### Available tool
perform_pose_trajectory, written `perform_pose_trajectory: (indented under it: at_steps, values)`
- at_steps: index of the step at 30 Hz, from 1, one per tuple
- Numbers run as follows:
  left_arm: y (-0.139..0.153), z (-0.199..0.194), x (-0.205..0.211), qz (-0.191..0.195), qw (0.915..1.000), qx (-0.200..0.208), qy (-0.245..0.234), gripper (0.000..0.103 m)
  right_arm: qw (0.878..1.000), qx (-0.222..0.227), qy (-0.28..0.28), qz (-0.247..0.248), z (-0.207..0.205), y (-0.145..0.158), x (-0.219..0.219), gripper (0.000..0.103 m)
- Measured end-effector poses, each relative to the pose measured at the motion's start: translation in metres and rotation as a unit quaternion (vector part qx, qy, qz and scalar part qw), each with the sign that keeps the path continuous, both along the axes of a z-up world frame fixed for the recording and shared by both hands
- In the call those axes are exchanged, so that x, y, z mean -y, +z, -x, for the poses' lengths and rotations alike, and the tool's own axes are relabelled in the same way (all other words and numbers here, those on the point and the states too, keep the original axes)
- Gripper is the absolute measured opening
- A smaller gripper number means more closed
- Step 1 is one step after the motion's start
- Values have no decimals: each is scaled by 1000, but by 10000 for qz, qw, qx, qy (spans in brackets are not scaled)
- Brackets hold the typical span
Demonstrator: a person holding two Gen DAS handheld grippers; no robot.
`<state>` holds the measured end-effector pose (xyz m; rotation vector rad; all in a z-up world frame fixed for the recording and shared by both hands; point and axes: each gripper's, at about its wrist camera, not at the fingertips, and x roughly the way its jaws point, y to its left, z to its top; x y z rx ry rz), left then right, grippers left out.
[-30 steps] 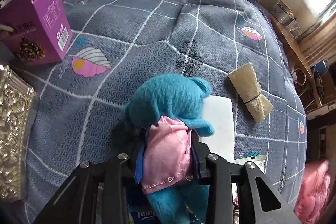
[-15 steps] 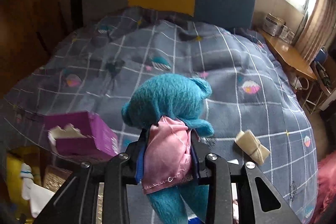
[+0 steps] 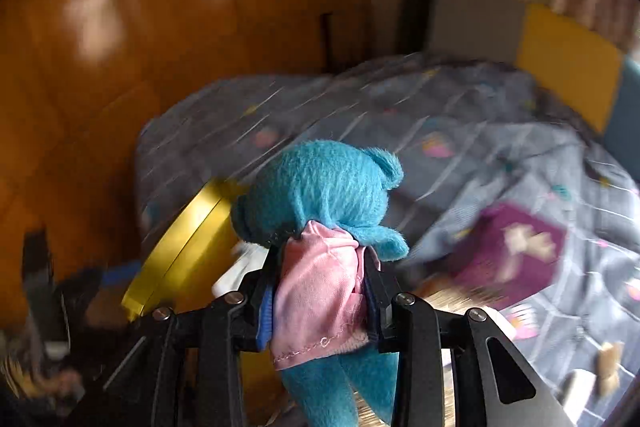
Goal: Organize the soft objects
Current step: 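Lower the blue teddy bear into the gold tray and open the right tool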
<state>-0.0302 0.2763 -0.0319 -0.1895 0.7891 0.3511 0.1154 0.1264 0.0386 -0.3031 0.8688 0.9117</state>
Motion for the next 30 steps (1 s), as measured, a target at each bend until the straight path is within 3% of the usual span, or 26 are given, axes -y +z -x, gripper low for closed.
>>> perform_pose_trajectory:
  at_steps: [4,9,14,21,25,30]
  values:
    - [-1,3,-7,17,9999,4,128,74,9993,-198,224,246,26,-31,-18,36]
    - [-3,5,-8,40,9999,-1,150,74,9979,-469,-28,437,41,-60,-45,40]
    - [-4,7,-6,62,9999,-5,139,74,9979,-319,-113,554,49,-78,-58,50]
    - [-3,8,-8,78,9998,47,156,74,9981,-241,-289,487,53,-72,-42,59]
    - [-1,9,-6,50,9999,76,111,74,9980,85,-478,412,59,-62,-27,59]
    - [1,9,1,14,10000,98,-6,74,9953,410,-859,166,63,-48,2,67]
